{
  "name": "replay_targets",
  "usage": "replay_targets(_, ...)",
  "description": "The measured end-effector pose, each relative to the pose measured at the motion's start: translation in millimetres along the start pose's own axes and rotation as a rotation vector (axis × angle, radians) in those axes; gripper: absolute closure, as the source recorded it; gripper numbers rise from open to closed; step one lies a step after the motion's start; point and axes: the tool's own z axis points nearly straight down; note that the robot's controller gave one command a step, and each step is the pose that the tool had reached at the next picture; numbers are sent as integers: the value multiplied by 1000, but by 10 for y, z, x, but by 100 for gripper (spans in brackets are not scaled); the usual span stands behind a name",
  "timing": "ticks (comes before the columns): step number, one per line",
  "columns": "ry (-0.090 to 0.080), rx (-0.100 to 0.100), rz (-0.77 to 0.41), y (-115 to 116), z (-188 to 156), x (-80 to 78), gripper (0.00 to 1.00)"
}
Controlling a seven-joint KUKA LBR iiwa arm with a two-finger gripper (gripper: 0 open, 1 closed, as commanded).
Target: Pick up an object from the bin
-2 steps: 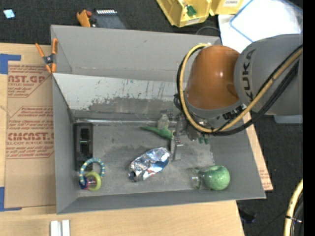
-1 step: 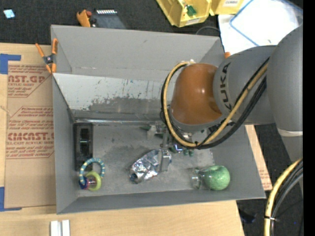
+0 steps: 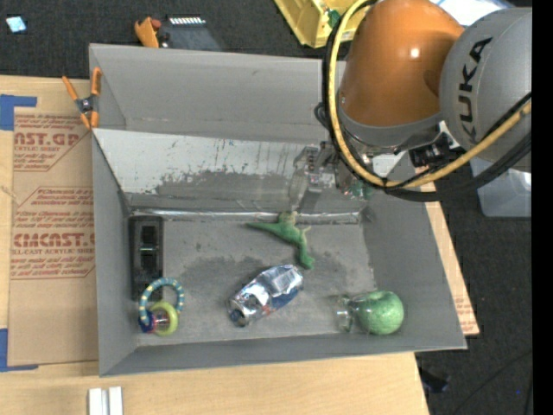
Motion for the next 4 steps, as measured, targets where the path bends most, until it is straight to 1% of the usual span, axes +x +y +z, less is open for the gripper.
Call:
replay_targets(1,5,1,0,-3,37,8,100)
replay_targets(2,-1,0,-216,-124,261,203,100)
replay_targets(3,2,0,-269,5,483,150,100)
replay_targets(4,5,2,-27,107,780,274,100)
